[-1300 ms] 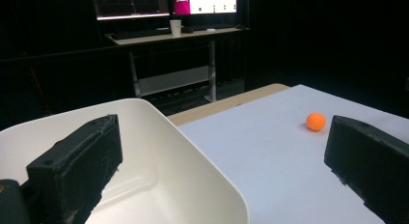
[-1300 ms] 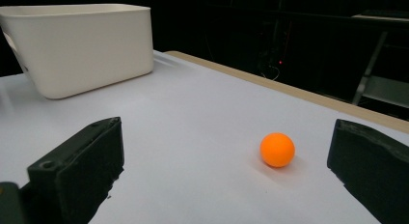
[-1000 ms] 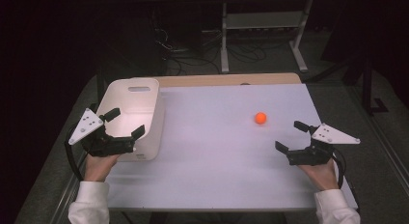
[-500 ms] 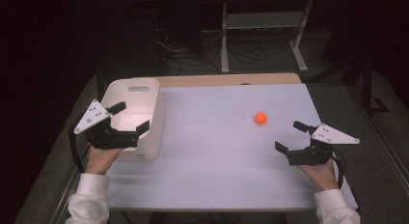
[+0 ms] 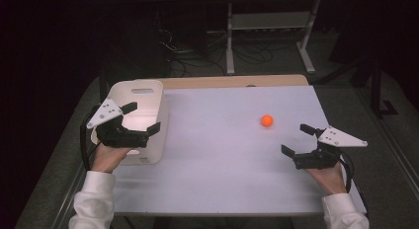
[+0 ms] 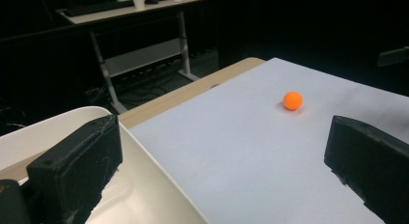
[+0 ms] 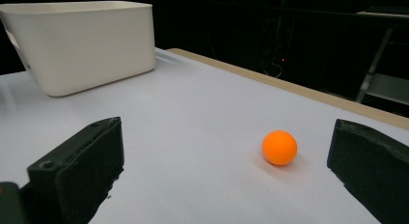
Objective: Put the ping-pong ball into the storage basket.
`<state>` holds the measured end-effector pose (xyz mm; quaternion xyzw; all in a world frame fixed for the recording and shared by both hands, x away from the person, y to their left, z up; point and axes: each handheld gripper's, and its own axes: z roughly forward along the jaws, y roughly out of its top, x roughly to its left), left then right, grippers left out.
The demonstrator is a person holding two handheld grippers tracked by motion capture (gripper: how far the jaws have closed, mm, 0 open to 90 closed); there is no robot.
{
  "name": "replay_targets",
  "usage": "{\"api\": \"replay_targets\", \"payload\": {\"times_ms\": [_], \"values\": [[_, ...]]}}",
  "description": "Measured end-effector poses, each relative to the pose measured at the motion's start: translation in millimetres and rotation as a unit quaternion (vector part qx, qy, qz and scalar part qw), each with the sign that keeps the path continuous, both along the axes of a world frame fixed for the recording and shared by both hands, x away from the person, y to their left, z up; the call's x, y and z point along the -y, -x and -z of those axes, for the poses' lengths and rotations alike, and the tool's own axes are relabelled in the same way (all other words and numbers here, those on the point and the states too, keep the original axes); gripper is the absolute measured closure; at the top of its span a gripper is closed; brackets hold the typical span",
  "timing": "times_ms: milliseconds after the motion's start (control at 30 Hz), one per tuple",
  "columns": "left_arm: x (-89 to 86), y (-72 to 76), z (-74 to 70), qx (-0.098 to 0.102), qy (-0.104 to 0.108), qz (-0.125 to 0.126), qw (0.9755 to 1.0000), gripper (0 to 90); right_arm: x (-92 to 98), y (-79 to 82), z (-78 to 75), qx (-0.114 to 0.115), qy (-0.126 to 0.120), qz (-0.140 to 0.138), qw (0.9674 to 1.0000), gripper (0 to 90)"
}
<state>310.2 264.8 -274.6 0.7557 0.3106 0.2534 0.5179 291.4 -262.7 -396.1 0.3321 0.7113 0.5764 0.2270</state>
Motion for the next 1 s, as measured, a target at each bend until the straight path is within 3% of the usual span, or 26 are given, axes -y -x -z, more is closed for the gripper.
{"api": "replay_targets", "payload": {"times_ms": [367,1000], "values": [[21.3,-10.2,-7.5,-0.007,-0.036,0.03,0.9989,0.0,0.1,-0.2,0.3,0.001,0.004,-0.001,1.0,0.0],[47.3,-24.6,-11.4,-0.029,-0.074,0.063,0.9948,0.0,-1.0,-0.3,0.7,-0.001,0.004,-0.003,1.0,0.0]]}}
